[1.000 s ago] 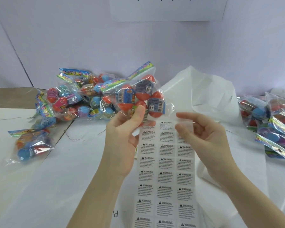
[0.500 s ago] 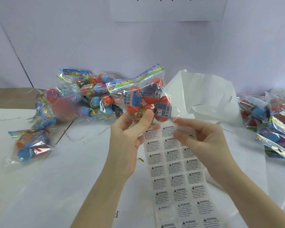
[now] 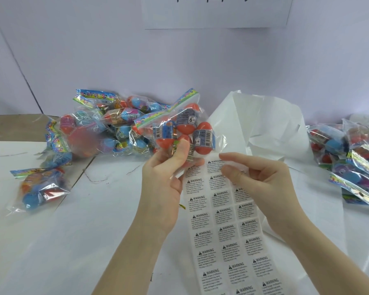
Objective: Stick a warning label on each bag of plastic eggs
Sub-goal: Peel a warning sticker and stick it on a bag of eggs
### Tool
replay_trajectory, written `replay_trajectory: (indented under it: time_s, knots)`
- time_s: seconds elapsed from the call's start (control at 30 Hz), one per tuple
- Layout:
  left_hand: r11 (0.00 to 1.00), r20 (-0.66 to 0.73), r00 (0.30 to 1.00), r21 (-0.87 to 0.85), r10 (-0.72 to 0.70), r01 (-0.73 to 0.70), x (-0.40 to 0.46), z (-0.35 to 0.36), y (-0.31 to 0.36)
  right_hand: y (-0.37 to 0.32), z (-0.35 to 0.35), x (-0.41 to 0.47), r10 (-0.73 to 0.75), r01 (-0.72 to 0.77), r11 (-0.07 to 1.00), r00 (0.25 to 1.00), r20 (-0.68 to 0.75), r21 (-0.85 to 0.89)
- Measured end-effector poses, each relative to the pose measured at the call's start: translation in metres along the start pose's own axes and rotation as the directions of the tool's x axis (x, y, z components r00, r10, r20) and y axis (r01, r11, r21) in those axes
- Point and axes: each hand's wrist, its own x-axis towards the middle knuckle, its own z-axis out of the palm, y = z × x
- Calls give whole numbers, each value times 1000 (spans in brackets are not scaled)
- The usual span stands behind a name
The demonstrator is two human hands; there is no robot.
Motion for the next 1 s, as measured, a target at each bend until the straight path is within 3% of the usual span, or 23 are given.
replay_trajectory:
  time_s: [0.27, 0.5, 0.7, 1.0]
  knots:
    - [1000, 19, 1000, -32, -1, 1, -2, 2, 0, -2, 1, 0, 46, -46, 996, 999, -6, -82]
    - [998, 8, 998, -7, 55, -55, 0, 0, 0, 0, 1, 1, 60, -62, 997, 997, -37, -55]
    - [994, 73, 993, 53, 94, -98, -1, 0, -4, 3, 0, 2, 16, -22, 995, 998, -58, -96]
    - [998, 91, 994, 10, 68, -69, -1, 0, -6, 3, 1, 2, 8, -21, 978, 998, -61, -205]
